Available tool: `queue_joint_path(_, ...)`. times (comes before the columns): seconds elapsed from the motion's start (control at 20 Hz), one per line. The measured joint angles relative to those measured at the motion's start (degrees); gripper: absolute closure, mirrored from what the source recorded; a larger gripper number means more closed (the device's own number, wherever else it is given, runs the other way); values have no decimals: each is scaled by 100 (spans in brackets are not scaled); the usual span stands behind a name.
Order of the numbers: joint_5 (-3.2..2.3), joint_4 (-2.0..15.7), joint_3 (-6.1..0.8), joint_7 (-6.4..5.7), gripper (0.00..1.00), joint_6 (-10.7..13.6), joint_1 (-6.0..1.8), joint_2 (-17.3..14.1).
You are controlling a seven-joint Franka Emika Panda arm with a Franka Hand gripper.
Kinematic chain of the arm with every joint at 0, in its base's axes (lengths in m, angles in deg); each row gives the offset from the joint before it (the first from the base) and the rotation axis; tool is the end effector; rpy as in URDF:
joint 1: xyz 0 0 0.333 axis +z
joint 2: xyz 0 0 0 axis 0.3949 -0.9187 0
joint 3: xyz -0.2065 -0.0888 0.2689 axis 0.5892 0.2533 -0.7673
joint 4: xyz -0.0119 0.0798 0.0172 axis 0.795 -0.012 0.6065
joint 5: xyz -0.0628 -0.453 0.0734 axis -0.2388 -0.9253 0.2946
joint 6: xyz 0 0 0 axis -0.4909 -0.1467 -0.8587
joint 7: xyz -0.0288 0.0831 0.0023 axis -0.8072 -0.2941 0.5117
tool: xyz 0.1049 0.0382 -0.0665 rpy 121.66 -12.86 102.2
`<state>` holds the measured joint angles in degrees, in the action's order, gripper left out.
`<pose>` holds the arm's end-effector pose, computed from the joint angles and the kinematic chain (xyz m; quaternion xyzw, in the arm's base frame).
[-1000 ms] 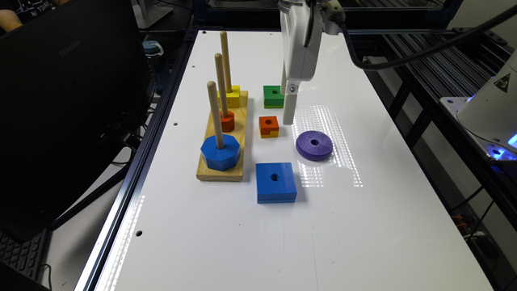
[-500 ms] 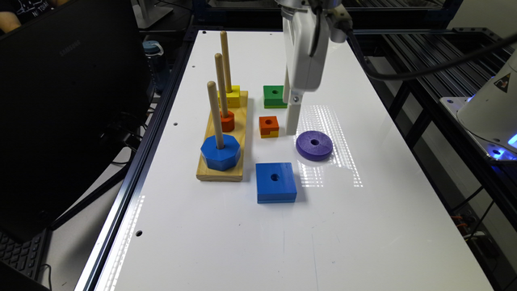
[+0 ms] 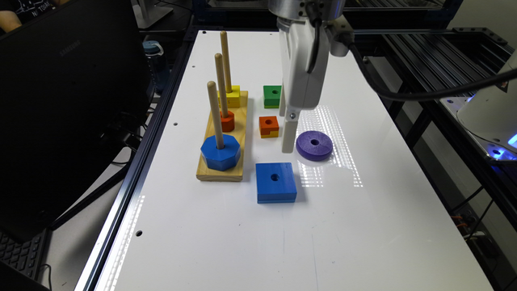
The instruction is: Pick up blue block.
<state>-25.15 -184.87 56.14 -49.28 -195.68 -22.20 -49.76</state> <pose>0.5586 0.1619 0.2342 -0.9187 0.3939 -0.0037 0.0276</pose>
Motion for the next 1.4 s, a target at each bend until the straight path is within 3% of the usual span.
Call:
queue_joint_path(0.1,-32,70,-54,-119,0,8,42,-62)
queue_joint_path(0.35,-54,91,-152,-274,0,10,83,-82)
queue_joint_path(1.4,-95,130,-147,-281,0,-2,61,-200)
